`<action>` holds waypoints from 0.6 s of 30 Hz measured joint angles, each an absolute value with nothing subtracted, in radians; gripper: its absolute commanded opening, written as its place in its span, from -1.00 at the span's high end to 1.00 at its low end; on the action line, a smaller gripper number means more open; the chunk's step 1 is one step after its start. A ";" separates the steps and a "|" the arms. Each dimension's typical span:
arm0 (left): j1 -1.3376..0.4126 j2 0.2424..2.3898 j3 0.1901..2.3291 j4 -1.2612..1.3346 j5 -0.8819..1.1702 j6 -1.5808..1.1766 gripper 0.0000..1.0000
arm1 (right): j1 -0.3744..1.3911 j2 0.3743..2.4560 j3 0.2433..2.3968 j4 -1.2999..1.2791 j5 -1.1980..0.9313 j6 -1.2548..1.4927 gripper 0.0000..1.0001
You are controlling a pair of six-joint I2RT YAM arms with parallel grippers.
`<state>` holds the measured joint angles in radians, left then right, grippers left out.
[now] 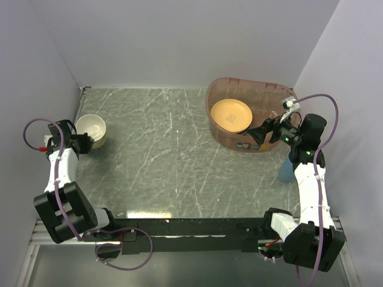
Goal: Place the mixed dishes into the plastic bin
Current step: Pick up the bowl from the center of the board.
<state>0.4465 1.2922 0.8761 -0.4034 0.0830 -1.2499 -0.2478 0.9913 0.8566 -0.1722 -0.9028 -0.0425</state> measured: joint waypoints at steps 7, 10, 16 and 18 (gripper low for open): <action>0.450 1.211 0.886 -0.436 0.109 -1.242 0.98 | -0.248 0.991 0.856 -0.173 -0.903 -0.043 -1.00; 0.450 1.179 0.889 -0.432 0.140 -1.226 0.98 | -0.248 0.991 0.856 -0.173 -0.903 -0.043 -1.00; 0.450 1.160 0.893 -0.404 0.261 -1.173 0.99 | -0.248 0.991 0.856 -0.172 -0.903 -0.043 -1.00; 0.449 1.160 0.893 -0.387 0.316 -1.151 0.98 | -0.248 0.991 0.856 -0.173 -0.903 -0.043 -1.00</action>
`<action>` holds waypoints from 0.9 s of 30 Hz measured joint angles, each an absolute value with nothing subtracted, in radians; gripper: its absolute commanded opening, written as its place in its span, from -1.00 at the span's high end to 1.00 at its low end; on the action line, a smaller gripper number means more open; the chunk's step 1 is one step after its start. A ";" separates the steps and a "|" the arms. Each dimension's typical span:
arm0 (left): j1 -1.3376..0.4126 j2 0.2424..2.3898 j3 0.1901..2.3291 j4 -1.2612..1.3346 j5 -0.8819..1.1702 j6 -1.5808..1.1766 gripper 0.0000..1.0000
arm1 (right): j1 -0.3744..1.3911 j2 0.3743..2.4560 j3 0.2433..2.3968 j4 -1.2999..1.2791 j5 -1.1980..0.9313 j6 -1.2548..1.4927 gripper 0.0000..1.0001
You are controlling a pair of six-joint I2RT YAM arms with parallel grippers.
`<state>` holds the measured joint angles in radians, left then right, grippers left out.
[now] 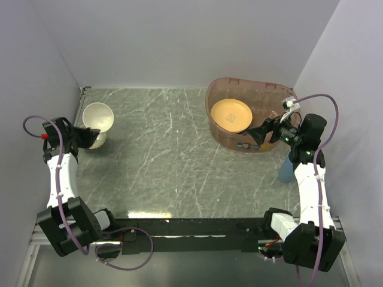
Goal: Place the mixed dishes into the plastic bin
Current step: Pick up the bowl from the center of the board.
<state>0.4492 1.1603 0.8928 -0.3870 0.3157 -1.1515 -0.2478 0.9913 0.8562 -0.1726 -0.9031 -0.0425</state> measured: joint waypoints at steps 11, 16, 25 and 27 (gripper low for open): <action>0.319 1.105 0.832 -0.126 0.561 -1.047 0.99 | -0.248 0.972 0.856 -0.173 -0.902 -0.070 -1.00; 0.144 1.089 0.832 -0.067 0.568 -1.014 0.99 | -0.248 0.967 0.856 -0.177 -0.914 -0.092 -1.00; -0.183 1.074 0.832 -0.042 0.447 -0.992 0.99 | -0.247 0.955 0.894 -0.360 -0.978 -0.215 -1.00; -0.252 1.074 0.832 -0.040 0.393 -0.992 0.99 | -0.247 0.952 0.930 -0.424 -0.986 -0.260 -1.00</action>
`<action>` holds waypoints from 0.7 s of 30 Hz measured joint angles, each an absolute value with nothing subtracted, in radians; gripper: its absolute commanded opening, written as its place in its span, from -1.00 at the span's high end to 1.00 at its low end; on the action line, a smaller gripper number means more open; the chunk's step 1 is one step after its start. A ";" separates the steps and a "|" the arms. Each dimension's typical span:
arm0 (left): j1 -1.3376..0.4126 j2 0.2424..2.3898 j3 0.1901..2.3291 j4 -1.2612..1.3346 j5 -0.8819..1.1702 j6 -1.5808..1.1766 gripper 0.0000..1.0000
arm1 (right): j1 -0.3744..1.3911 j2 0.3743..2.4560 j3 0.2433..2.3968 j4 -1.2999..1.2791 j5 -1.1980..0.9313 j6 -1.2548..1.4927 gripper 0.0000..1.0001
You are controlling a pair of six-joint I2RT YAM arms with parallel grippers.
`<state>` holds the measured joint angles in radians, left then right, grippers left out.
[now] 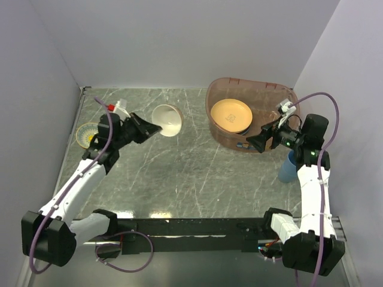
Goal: Place the mixed dishes into the plastic bin
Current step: Pick up the bowl from the center of the board.
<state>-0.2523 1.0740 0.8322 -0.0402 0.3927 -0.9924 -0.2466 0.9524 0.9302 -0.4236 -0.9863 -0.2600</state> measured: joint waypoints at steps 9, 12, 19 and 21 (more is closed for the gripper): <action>-0.528 1.087 0.837 -0.050 0.106 -1.015 0.99 | -0.160 0.945 1.076 -0.623 -0.971 -0.377 -1.00; -0.602 1.111 0.860 -0.076 0.009 -1.017 0.99 | -0.091 0.937 1.099 -0.659 -0.940 -0.388 -1.00; -0.750 1.171 0.943 -0.146 -0.201 -1.037 0.98 | 0.046 0.933 1.155 -0.713 -0.859 -0.391 -1.00; -0.786 1.191 0.965 -0.156 -0.252 -1.043 0.99 | 0.067 0.936 1.179 -0.730 -0.843 -0.391 -1.00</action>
